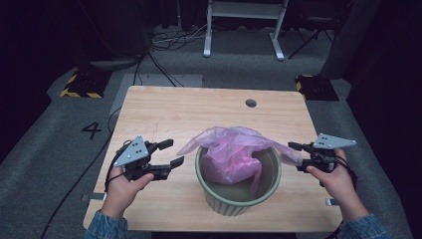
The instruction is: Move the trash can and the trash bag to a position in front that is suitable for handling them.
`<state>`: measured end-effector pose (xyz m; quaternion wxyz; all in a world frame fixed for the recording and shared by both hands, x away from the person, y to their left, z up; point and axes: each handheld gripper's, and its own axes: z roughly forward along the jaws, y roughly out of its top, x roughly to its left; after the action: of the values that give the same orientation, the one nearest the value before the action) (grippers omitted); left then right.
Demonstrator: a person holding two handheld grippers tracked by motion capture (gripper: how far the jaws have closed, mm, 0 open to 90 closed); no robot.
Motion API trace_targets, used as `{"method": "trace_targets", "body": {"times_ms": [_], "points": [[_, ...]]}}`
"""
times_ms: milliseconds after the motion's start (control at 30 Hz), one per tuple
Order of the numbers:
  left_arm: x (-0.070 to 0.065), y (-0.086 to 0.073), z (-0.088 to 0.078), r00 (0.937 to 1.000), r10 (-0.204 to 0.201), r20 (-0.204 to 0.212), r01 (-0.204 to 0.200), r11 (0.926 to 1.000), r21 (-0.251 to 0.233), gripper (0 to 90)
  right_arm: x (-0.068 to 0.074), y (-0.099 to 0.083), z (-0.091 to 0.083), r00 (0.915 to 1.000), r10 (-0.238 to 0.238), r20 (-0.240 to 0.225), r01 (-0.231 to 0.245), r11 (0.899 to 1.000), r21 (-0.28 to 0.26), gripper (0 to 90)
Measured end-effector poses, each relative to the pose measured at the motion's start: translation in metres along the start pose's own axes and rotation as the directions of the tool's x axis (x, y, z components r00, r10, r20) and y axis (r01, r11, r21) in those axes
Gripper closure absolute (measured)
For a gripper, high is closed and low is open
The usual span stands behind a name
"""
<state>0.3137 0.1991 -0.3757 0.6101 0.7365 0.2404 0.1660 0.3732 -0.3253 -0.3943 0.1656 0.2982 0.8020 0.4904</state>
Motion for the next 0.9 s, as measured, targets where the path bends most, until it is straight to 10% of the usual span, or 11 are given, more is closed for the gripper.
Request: {"method": "trace_targets", "body": {"times_ms": [200, 500, 700, 767, 900], "points": [[-0.008, 0.004, 0.002, 0.9984, 0.051, -0.025, -0.050, 0.9984, 0.028, 30.5, -0.002, 0.006, -0.044, 0.9973, -0.008, 0.073, 0.016, 0.995, -0.100, 42.7], [-0.003, 0.007, 0.019, 0.9988, 0.045, -0.021, -0.044, 0.9985, 0.033, 30.3, 0.022, 0.033, -0.075, 0.9945, -0.096, -0.043, 0.088, 0.985, -0.148, 42.3], [0.009, 0.003, 0.028, 0.9999, -0.004, 0.010, 0.004, 0.9992, 0.041, 37.8, 0.043, 0.042, -0.062, 0.9849, -0.117, -0.127, 0.101, 0.987, -0.124, 41.1], [0.012, 0.001, 0.032, 0.9997, -0.012, 0.020, 0.011, 0.9991, 0.041, 42.9, 0.044, 0.043, -0.053, 0.9851, -0.106, -0.135, 0.090, 0.989, -0.120, 52.1], [0.006, 0.001, 0.032, 0.9954, 0.008, 0.095, -0.012, 0.9989, 0.046, 83.5, 0.050, 0.041, -0.040, 0.9784, -0.107, -0.177, 0.090, 0.991, -0.103, 89.1]]}}
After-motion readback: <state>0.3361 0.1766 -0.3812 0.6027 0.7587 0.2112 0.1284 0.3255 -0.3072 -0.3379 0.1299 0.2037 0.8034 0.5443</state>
